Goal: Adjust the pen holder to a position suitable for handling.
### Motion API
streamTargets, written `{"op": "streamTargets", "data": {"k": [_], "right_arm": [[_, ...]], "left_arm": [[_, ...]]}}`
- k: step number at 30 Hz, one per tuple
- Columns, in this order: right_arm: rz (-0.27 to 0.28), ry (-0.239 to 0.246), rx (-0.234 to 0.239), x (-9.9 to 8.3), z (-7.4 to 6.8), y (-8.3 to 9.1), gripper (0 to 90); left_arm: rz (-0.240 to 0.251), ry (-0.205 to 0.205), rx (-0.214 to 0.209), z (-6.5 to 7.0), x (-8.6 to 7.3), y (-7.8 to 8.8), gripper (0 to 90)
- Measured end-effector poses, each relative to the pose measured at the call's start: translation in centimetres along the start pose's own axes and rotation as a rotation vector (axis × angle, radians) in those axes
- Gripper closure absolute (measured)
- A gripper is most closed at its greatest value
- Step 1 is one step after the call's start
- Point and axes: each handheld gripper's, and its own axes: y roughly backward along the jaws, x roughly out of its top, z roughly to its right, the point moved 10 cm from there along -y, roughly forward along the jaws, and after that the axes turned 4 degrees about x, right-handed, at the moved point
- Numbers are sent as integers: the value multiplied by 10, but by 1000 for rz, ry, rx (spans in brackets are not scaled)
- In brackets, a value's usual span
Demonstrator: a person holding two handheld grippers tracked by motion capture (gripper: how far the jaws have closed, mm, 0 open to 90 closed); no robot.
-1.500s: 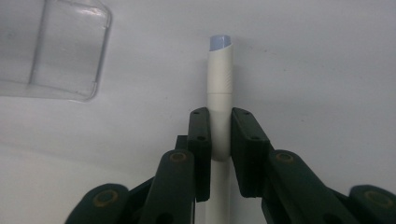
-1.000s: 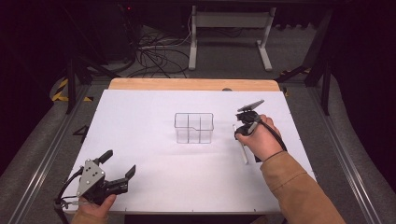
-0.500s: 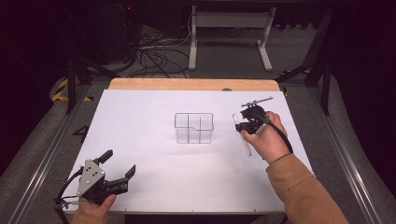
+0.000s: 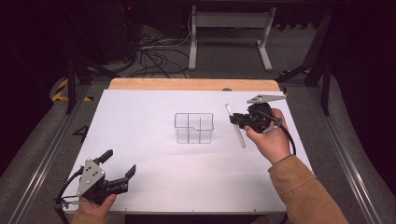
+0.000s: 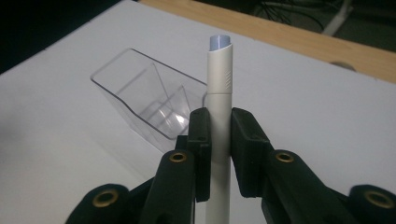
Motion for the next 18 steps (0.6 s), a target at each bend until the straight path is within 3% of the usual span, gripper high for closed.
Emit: {"op": "streamTargets", "data": {"k": [6,18], "right_arm": [[116,55,81,16,-14,4,794],[304,128,175,41,-34,7,794]], "left_arm": [[1,-2,1,0,0,0,104],[1,-1,0,0,-1,0,104]]}}
